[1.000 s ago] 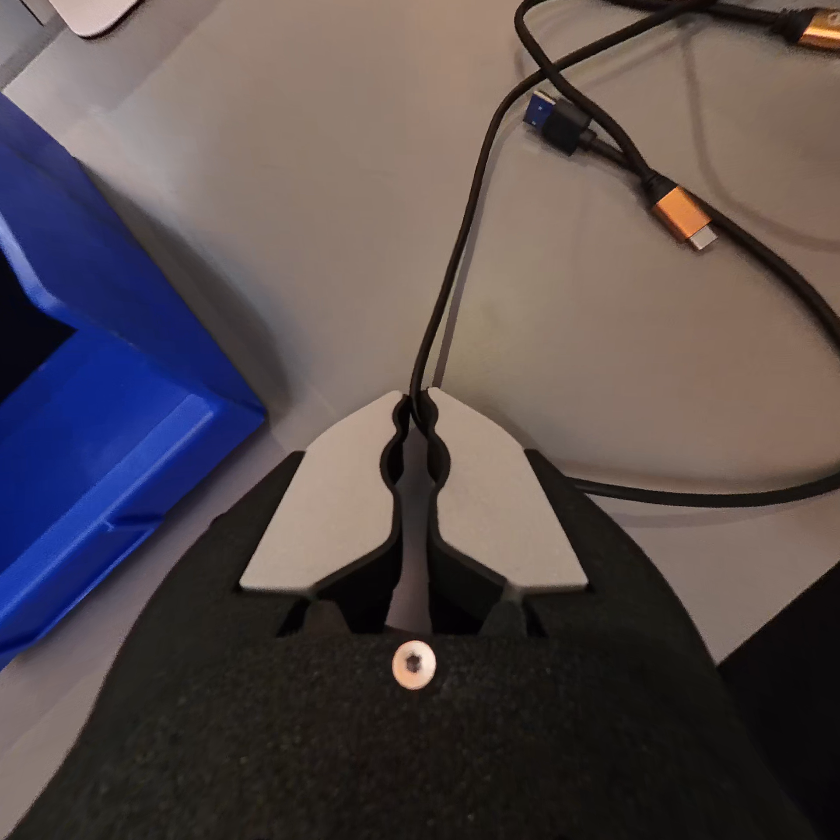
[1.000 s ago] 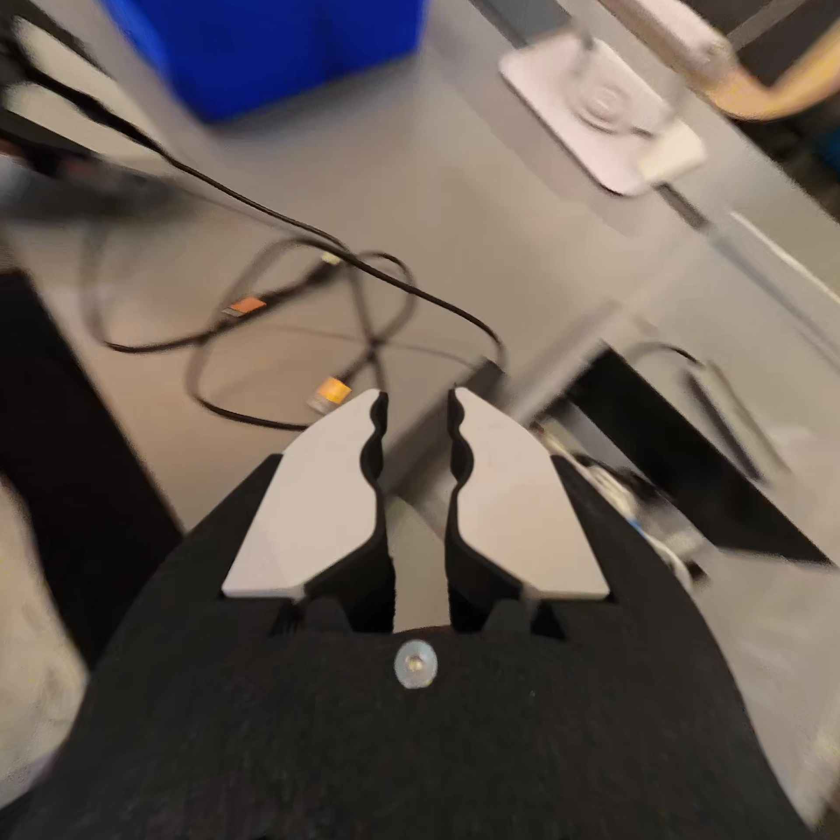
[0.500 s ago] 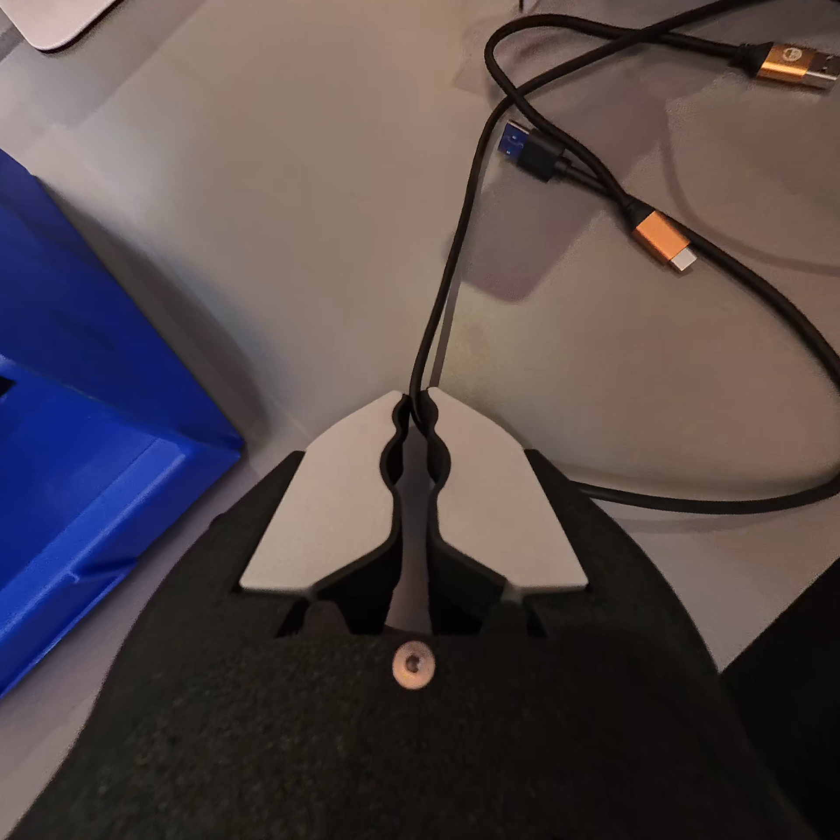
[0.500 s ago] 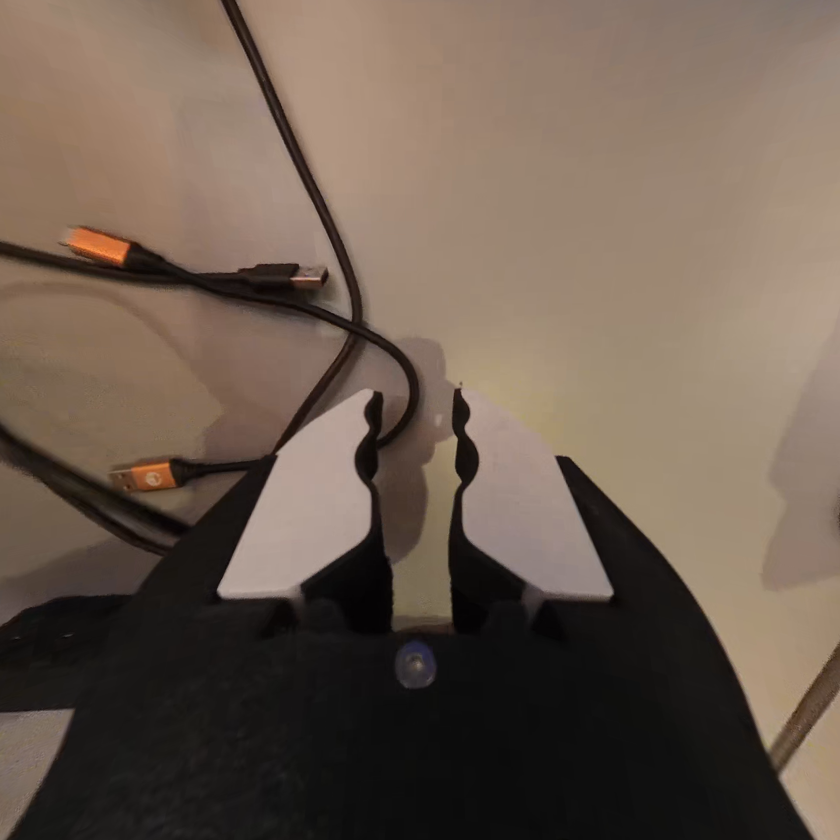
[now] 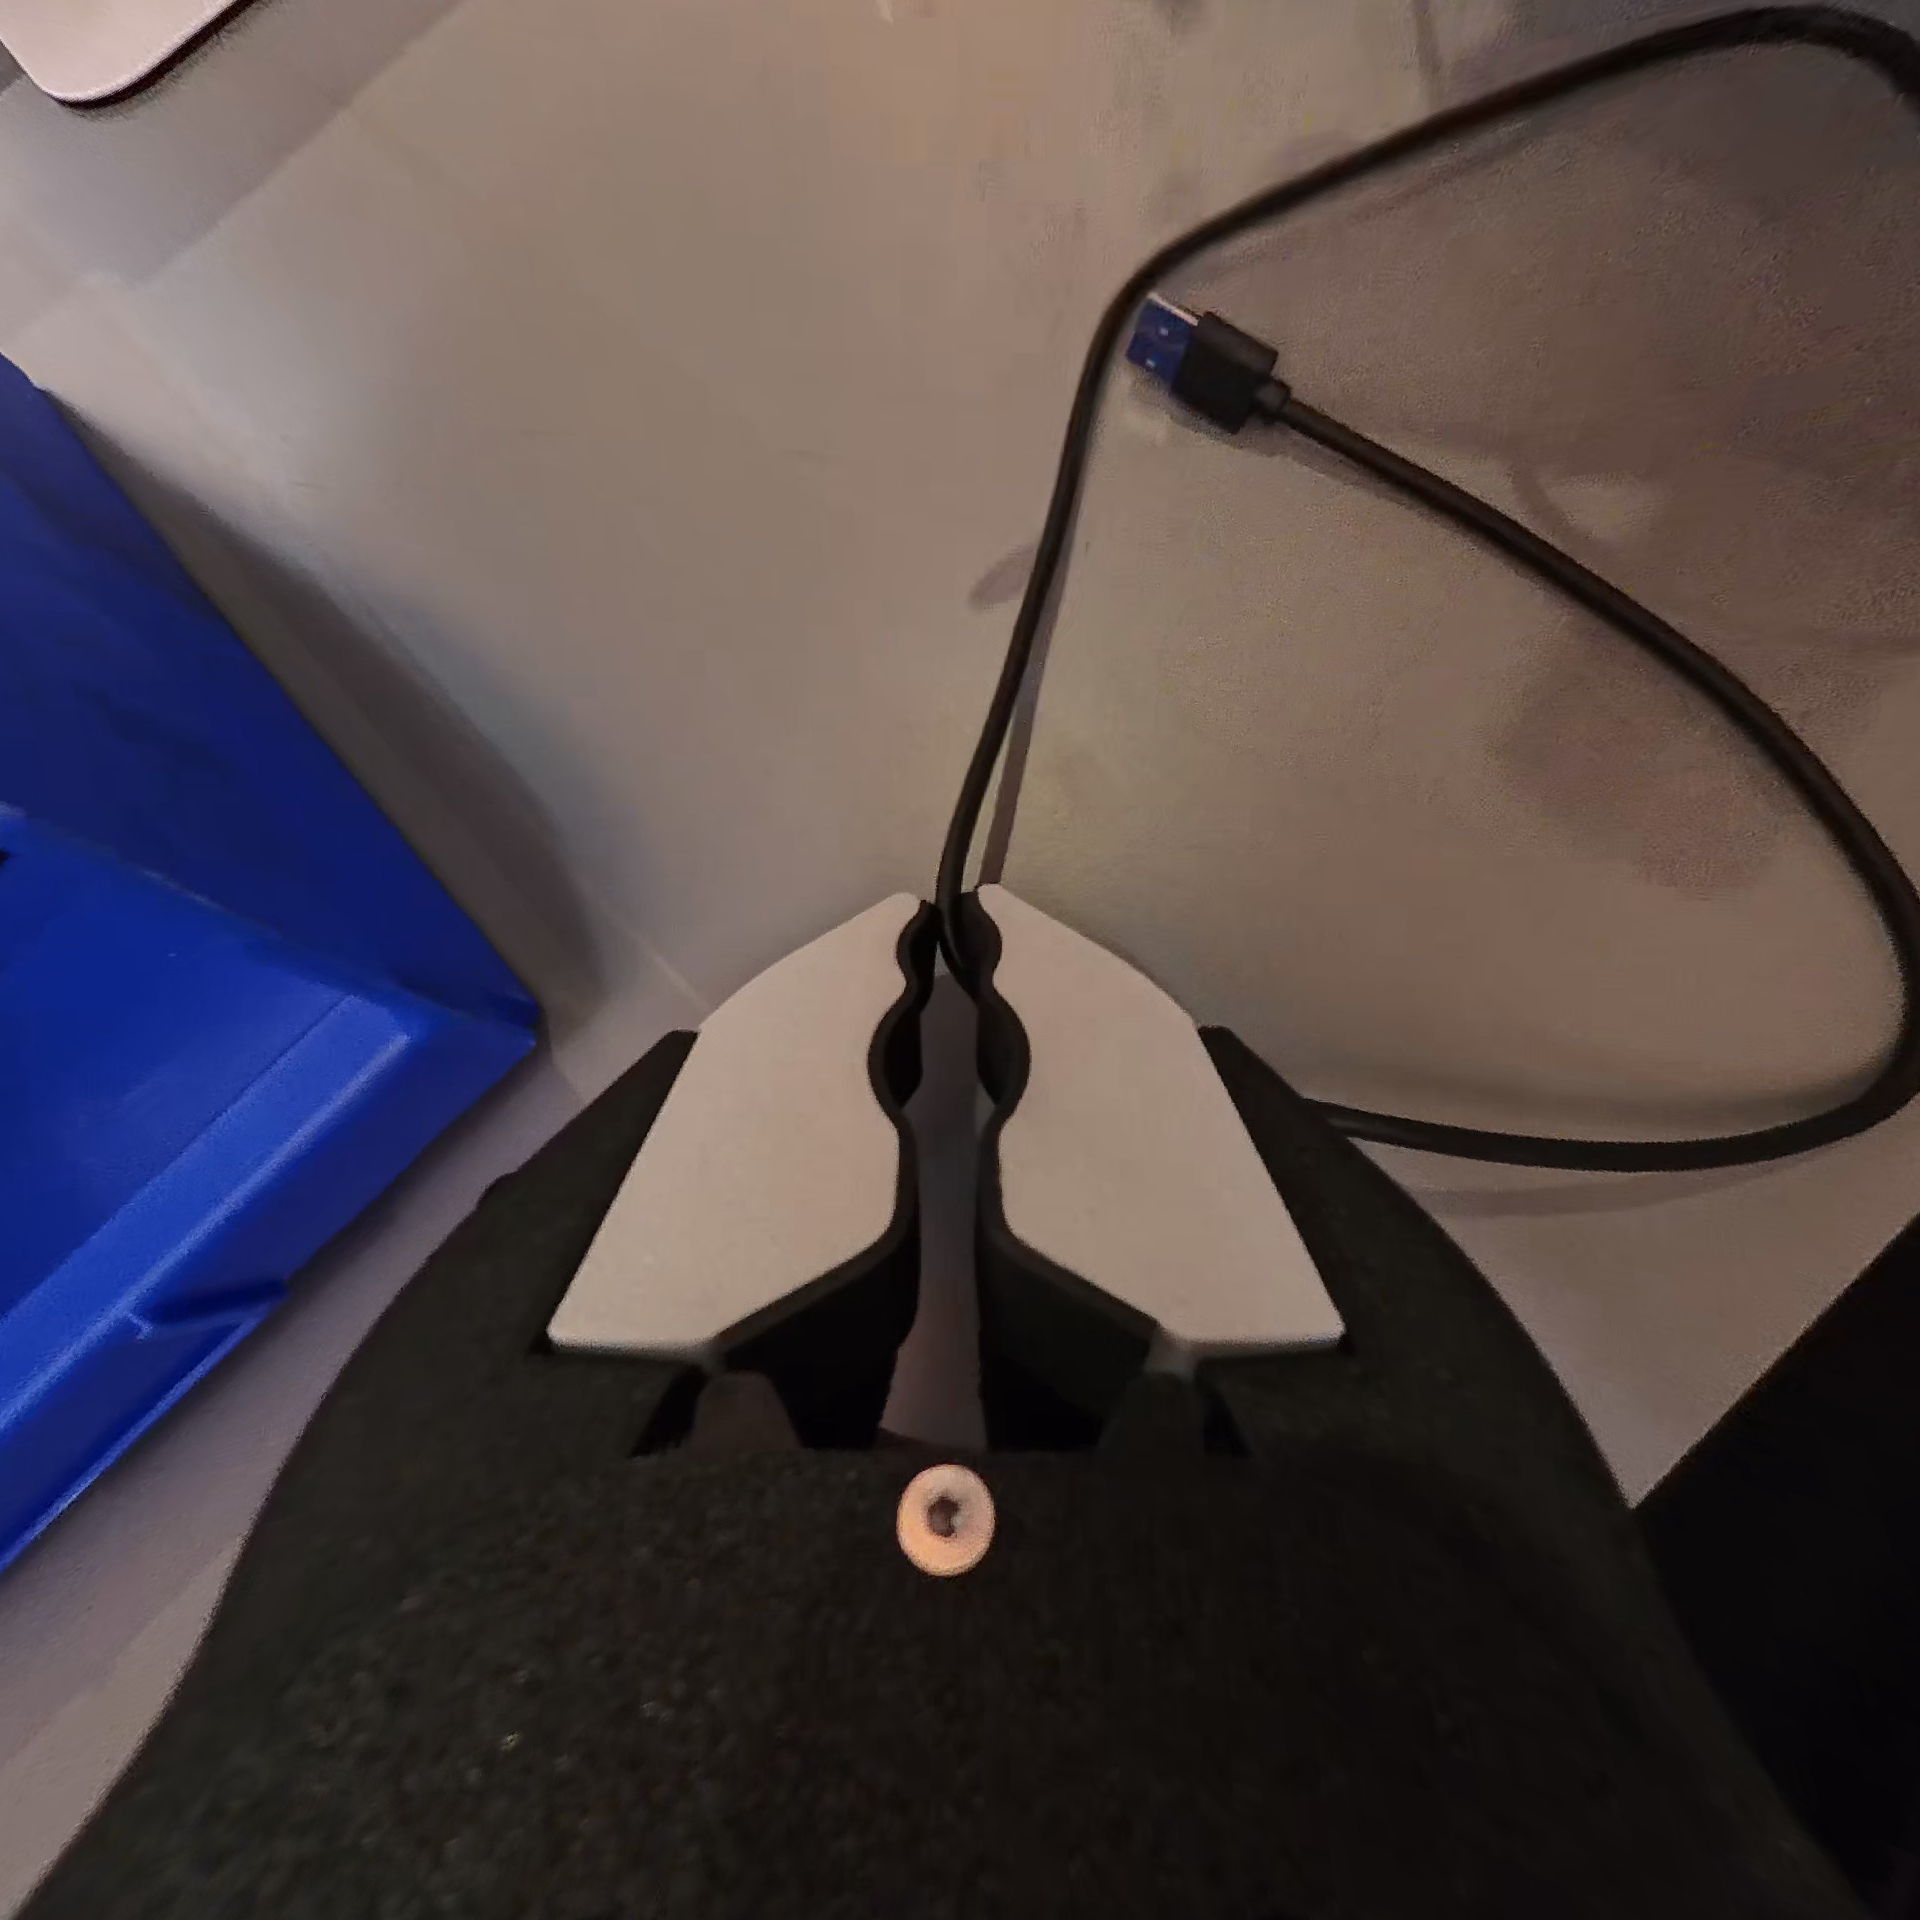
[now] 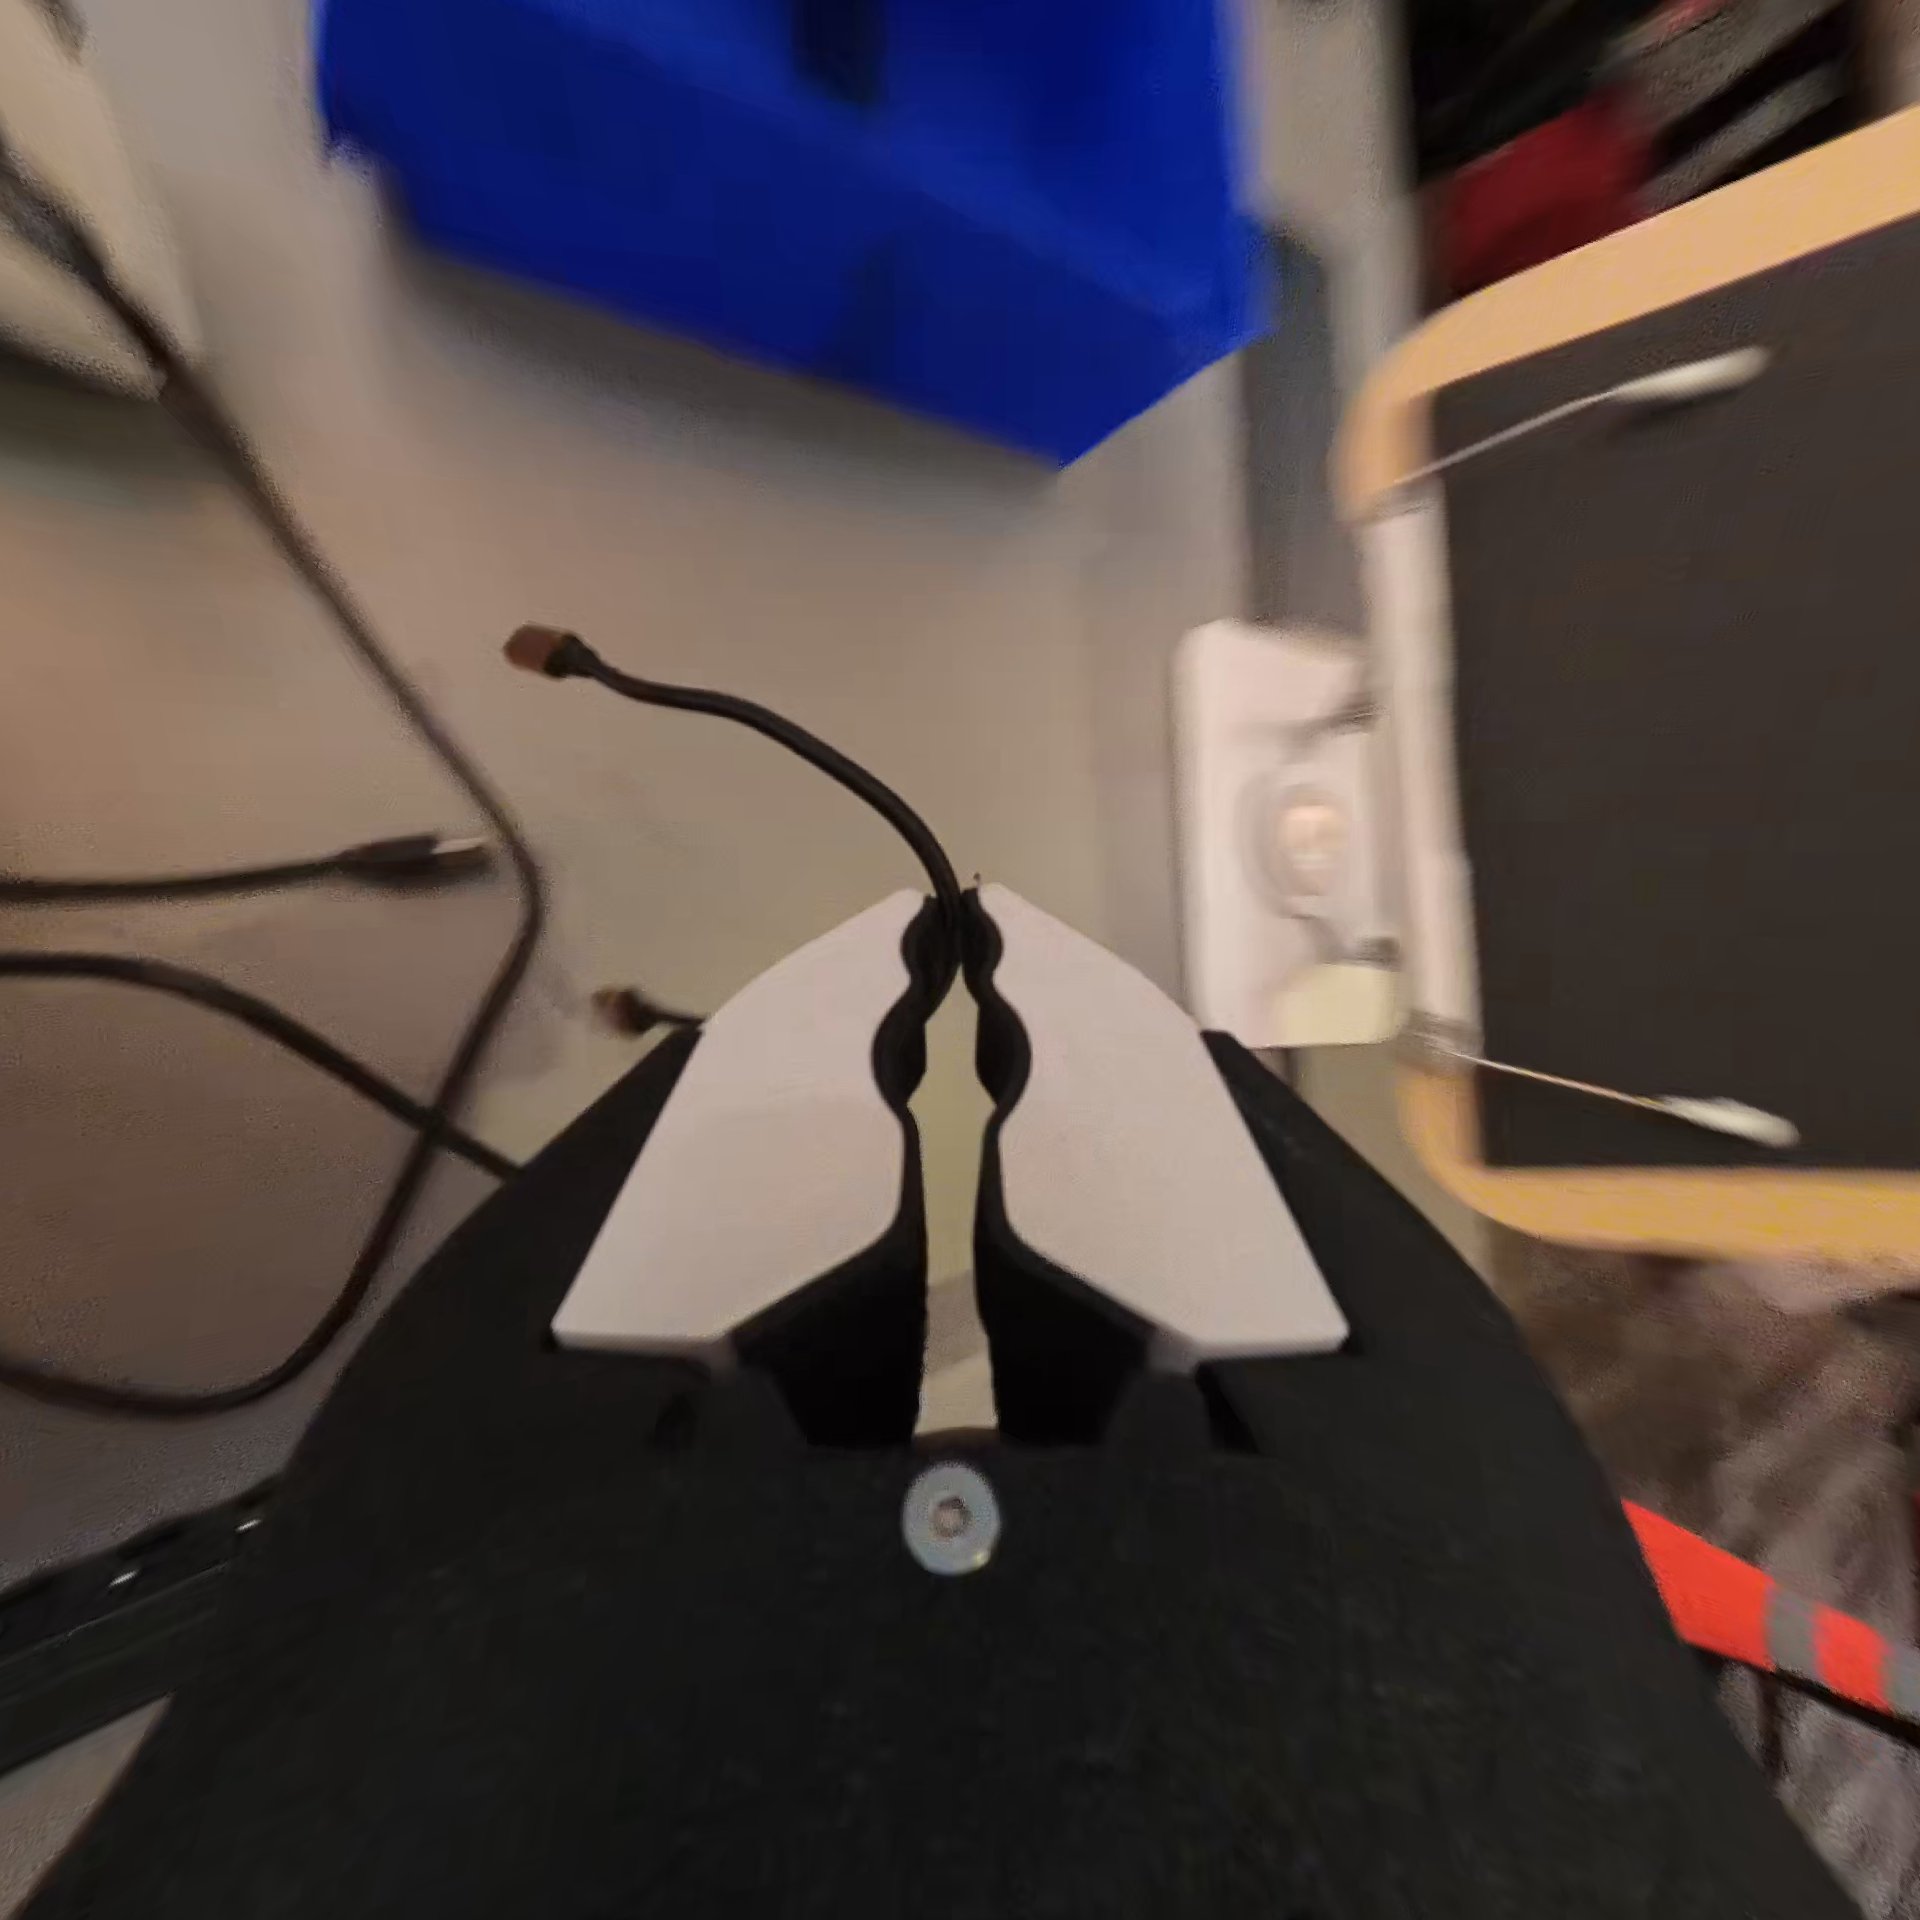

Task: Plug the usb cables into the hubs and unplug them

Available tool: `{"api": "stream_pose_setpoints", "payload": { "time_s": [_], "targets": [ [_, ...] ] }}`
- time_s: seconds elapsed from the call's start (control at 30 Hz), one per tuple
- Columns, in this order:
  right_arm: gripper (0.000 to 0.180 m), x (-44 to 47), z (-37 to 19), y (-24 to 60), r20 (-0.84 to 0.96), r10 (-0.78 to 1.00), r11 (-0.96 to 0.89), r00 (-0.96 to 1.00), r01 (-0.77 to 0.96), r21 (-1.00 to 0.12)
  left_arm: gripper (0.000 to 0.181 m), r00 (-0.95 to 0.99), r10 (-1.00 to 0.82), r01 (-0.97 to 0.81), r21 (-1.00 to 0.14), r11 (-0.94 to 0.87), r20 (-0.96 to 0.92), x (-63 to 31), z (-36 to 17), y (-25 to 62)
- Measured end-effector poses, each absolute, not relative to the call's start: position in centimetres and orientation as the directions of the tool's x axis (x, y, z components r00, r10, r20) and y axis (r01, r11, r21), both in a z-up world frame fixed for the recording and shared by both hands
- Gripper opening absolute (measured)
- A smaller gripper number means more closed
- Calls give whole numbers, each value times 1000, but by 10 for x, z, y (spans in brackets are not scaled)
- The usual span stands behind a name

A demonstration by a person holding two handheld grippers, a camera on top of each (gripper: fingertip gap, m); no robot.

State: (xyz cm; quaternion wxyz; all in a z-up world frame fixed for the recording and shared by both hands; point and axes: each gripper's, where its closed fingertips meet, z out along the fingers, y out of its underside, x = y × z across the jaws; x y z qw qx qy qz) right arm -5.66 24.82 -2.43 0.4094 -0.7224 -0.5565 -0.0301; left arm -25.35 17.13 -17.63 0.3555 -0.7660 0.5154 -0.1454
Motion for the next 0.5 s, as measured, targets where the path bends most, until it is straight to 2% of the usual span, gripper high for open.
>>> {"api": "stream_pose_setpoints", "payload": {
  "time_s": [0.03,0.13,0.23,0.37,0.5],
  "targets": [
    [3,-46,10,246,567,702,-17,432,806,-592,4,426,-893,-687,-694,-215,-145,-253,-177,171],
    [4,5,90,222,680,487,3,549,777,-630,4,425,-892,-694,-688,-211,-155,-254,-178,170],
    [3,65,130,181,705,360,-89,611,775,-626,4,426,-891,-694,-689,-209,-159,-254,-177,169],
    [3,152,119,139,642,270,-332,718,695,-638,4,425,-889,-699,-686,-202,-172,-253,-176,169],
    [3,214,53,125,496,158,-567,854,490,-662,4,424,-888,-701,-686,-197,-178,-251,-176,167]
  ]
}}
